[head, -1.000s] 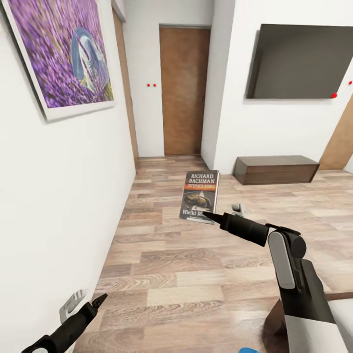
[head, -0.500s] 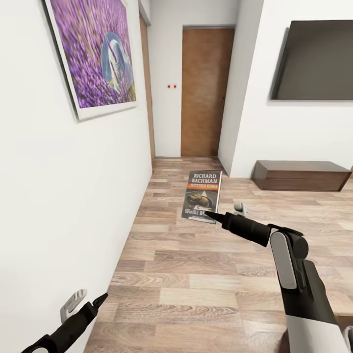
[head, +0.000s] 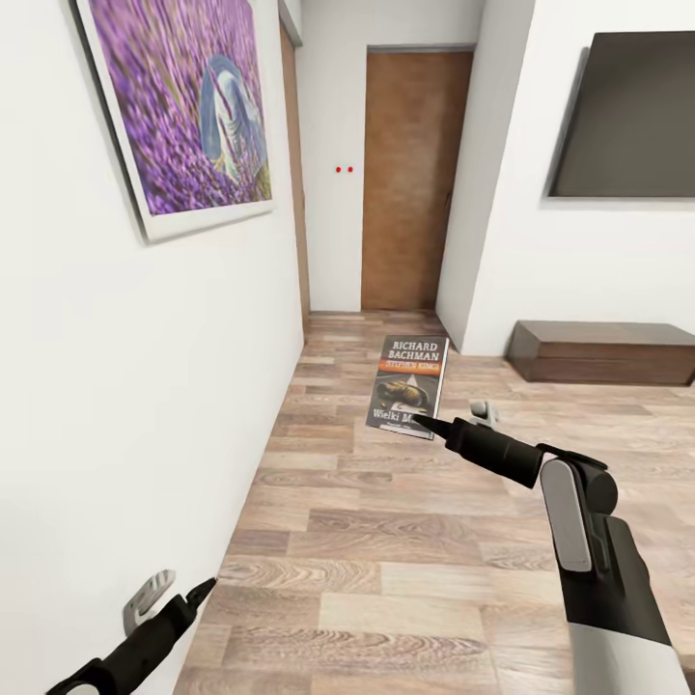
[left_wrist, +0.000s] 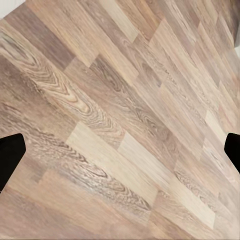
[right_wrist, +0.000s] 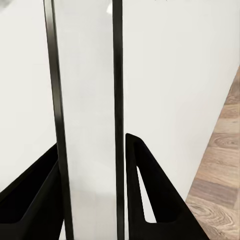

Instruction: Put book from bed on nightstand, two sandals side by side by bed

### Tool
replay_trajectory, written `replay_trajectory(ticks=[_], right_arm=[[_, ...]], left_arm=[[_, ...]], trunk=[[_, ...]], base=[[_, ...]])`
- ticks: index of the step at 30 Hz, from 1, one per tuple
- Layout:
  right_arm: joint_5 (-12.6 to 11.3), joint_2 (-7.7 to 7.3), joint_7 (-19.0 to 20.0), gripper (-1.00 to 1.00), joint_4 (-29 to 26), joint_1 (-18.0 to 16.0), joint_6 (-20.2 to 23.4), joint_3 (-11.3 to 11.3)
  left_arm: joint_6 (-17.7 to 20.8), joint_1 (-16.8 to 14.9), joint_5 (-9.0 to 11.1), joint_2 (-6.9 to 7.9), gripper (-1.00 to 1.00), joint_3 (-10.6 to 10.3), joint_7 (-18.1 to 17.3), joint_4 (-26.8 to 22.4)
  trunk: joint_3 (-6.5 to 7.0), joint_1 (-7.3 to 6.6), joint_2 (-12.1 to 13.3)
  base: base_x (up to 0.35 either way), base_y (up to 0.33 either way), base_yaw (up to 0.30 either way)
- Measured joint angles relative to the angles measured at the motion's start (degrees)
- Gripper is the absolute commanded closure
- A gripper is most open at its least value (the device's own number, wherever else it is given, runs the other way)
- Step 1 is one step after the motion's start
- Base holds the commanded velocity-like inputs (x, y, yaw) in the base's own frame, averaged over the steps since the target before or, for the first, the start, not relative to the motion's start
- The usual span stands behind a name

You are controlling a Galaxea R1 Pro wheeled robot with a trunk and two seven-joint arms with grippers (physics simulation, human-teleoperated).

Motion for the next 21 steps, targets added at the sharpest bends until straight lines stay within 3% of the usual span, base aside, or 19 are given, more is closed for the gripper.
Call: replay_trajectory(ticks=[9,21], right_arm=[[0.0,0.00,0.0,1.00,-0.5,0.1,0.0,-0.2],[0.1,0.07,0.0,1.00,-0.8,0.1,-0.1,-2.3]], left_arm=[[0.0,-0.4,-0.1,0.07,-1.00,-1.3,0.1,0.0],[-0.1,-0.5,-0.1,0.07,-1.00,-1.5,0.1,0.0]], trunk=[[0.00,0.00,0.0],[0.00,0.00,0.0]], base=[[0.316,0.003,-0.012],[0.319,0.000,-0.146]])
